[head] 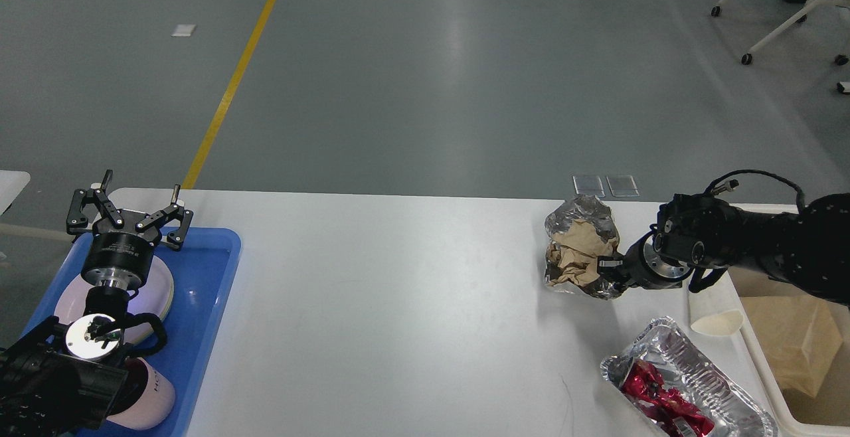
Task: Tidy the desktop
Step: 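Grasp the crumpled foil, lift it and drop it into the bin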
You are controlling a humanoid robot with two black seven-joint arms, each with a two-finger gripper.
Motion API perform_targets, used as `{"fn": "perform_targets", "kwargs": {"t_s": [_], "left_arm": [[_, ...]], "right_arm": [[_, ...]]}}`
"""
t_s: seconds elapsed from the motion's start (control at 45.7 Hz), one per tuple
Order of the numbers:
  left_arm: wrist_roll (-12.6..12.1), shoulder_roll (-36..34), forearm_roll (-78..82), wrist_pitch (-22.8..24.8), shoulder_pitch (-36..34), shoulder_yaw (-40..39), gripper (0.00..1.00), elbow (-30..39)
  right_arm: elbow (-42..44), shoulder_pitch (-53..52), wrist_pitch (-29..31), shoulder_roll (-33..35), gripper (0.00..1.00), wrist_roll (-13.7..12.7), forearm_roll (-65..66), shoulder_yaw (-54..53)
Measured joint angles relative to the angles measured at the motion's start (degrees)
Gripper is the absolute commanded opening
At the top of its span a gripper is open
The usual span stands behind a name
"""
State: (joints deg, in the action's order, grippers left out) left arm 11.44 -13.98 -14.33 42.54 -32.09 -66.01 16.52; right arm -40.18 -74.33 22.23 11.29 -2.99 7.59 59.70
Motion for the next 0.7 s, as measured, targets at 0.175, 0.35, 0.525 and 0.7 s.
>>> {"fn": "perform_targets", "kwargs": {"t_s": [0.175,0.35,0.525,0.7], "left_arm": [[0.0,0.0,0.0,0.0,0.0,0.0,0.96,0.0],[0.0,0.0,0.0,0.0,0.0,0.0,0.96,0.0],[0.0,0.0,0.0,0.0,0.0,0.0,0.96,0.0],[0.0,0.0,0.0,0.0,0.0,0.0,0.96,0.0]], "right_arm": [[-7.7,-6.6,0.5,6.3,0.0,0.1,0.0,-4.2],[-14.6,-17.1,3.9,12.5,0.0,0.1,0.3,-5.1],[-15.7,-29.6,12.7,18.0,0.0,0.2,0.3,-5.2],[-15.5,-40.0,17.9,22.7,0.0,0.3,0.3,-5.1]]}}
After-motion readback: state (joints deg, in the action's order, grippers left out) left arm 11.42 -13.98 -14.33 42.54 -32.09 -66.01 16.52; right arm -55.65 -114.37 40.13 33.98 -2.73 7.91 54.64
